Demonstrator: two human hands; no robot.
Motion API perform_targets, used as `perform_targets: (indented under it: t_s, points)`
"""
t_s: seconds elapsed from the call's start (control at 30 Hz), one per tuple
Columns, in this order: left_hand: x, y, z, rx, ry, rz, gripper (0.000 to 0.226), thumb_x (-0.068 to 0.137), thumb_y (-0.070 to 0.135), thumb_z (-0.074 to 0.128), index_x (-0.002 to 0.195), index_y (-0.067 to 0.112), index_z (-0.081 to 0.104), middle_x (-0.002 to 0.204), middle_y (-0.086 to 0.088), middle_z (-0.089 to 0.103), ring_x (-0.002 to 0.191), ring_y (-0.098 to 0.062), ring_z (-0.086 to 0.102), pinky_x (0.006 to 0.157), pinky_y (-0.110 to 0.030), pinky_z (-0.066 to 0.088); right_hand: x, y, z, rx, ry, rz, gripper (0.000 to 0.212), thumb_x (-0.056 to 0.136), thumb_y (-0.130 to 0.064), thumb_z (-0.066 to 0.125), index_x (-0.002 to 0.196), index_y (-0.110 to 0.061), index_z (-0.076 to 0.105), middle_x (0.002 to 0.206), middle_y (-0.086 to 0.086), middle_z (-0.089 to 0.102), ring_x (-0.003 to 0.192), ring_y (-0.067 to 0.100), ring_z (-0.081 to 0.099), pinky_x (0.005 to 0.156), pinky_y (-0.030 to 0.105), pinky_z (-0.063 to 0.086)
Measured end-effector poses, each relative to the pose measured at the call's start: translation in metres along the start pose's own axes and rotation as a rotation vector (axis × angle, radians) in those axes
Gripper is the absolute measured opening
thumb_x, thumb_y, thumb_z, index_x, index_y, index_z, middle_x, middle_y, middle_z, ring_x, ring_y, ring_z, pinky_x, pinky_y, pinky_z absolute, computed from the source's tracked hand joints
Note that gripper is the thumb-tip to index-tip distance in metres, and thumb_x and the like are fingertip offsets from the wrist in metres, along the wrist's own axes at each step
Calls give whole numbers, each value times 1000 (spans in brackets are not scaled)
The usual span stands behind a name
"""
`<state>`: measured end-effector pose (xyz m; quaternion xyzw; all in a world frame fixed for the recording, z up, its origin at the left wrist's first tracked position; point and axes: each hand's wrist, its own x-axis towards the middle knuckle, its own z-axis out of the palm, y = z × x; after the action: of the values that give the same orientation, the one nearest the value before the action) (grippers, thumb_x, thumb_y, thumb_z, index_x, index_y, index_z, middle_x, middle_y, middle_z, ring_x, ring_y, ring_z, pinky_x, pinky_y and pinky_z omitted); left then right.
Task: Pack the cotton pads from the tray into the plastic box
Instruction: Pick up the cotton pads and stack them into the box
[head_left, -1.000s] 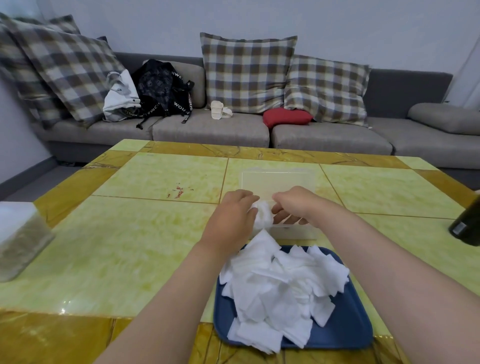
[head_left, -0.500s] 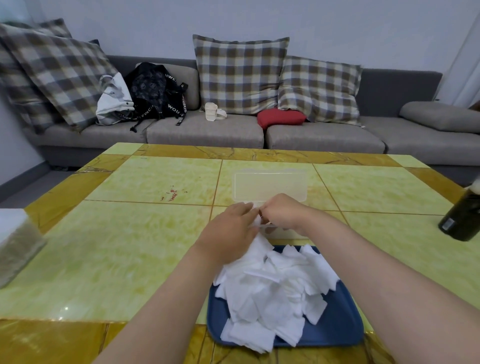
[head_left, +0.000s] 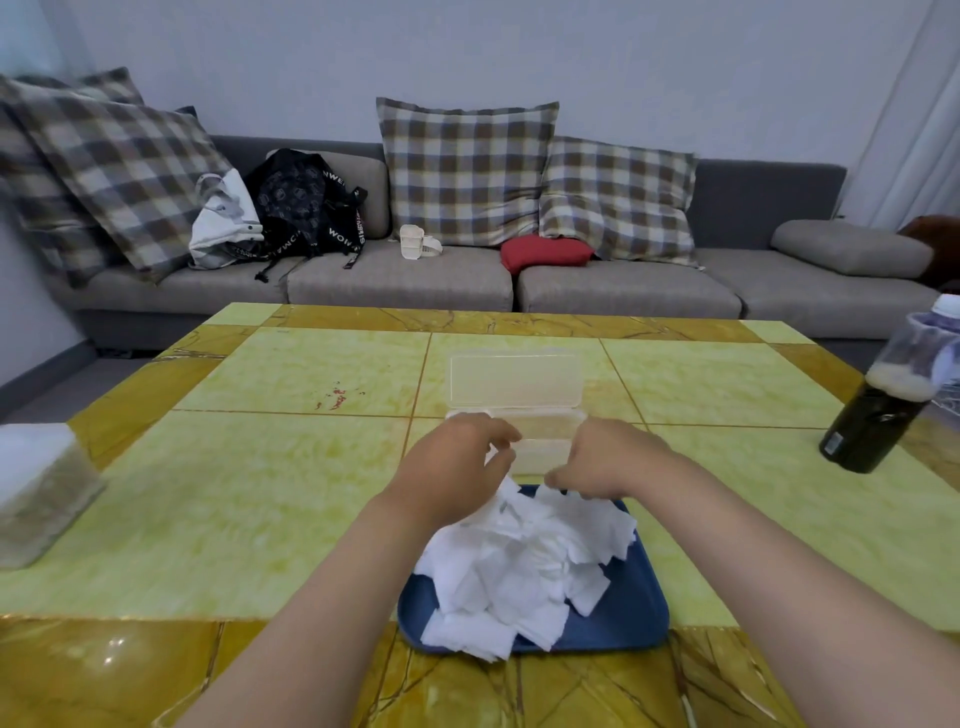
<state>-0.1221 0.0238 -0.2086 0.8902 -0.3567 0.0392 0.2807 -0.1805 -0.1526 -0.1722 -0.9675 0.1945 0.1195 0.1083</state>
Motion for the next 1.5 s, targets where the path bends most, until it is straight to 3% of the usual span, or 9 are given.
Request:
perform_targets:
  t_s: [0.13, 0.23, 0.37, 0.57, 0.7, 0.9, 1.13, 1.3, 1.5]
  points:
    - [-11, 9, 3, -53, -133, -88, 28, 97, 30, 57, 123, 29, 67, 106, 21, 64, 97, -1, 59, 79, -18, 44, -2, 4, 20, 91, -51, 0, 39, 79, -54, 70, 72, -16, 65, 72, -3, 63, 67, 17, 60, 59, 30, 49]
    - [-17, 9, 4, -98, -192, -151, 34, 94, 31, 62, 128, 29, 65, 116, 17, 66, 101, -3, 61, 84, -19, 45, -3, 6, 20, 307, -51, -84, 14, 81, -33, 78, 85, -20, 80, 87, -6, 73, 90, 16, 69, 77, 30, 57]
    - [-16, 10, 1, -178, -160, -196, 39, 98, 32, 58, 136, 26, 60, 124, 14, 64, 107, -4, 59, 90, -20, 44, -9, 12, 8, 541, 31, -145, 8, 87, -17, 74, 90, -10, 77, 78, -6, 70, 71, 11, 66, 57, 23, 48]
    - [-9, 27, -5, -644, -115, -285, 40, 96, 35, 63, 135, 24, 59, 117, 9, 71, 101, -5, 65, 95, -26, 49, -18, 22, -7, 885, 61, -271, 8, 92, -11, 71, 100, -8, 74, 84, 4, 72, 61, 9, 65, 56, 19, 51]
    - [-7, 30, -6, -849, -112, -348, 21, 93, 19, 68, 114, 19, 72, 103, -9, 77, 88, -15, 71, 84, -30, 56, -18, 21, -10, 940, 54, -313, 8, 95, -14, 68, 99, -15, 75, 85, 2, 73, 69, 13, 62, 60, 25, 50]
    - [-8, 27, -6, -1056, -64, -431, 18, 94, 18, 68, 109, 7, 70, 104, -11, 76, 89, -21, 72, 76, -27, 56, -17, 12, -4, 1129, -19, -259, 17, 93, -26, 71, 106, -16, 75, 93, 5, 78, 72, 16, 70, 66, 33, 54]
    - [-7, 20, -7, -1181, -3, -495, 25, 99, 22, 59, 112, 4, 72, 102, -11, 75, 92, -22, 70, 89, -34, 58, -14, 9, -1, 1163, -64, -178, 17, 89, -16, 76, 104, -9, 74, 95, 11, 78, 71, 20, 71, 67, 34, 57]
    - [-5, 16, -7, -1205, 98, -556, 21, 96, 19, 64, 105, 3, 75, 105, -15, 74, 94, -24, 68, 87, -32, 59, -14, 10, -4, 1269, -112, -153, 20, 91, -14, 73, 110, -6, 74, 92, 10, 75, 67, 19, 66, 57, 27, 53]
    - [-6, 21, -5, -1274, 245, -649, 13, 98, 16, 64, 101, 6, 72, 101, -13, 74, 83, -23, 75, 72, -27, 62, -15, 5, -10, 1344, 52, -122, 22, 88, -13, 77, 108, -5, 73, 85, 8, 77, 59, 17, 65, 49, 25, 44]
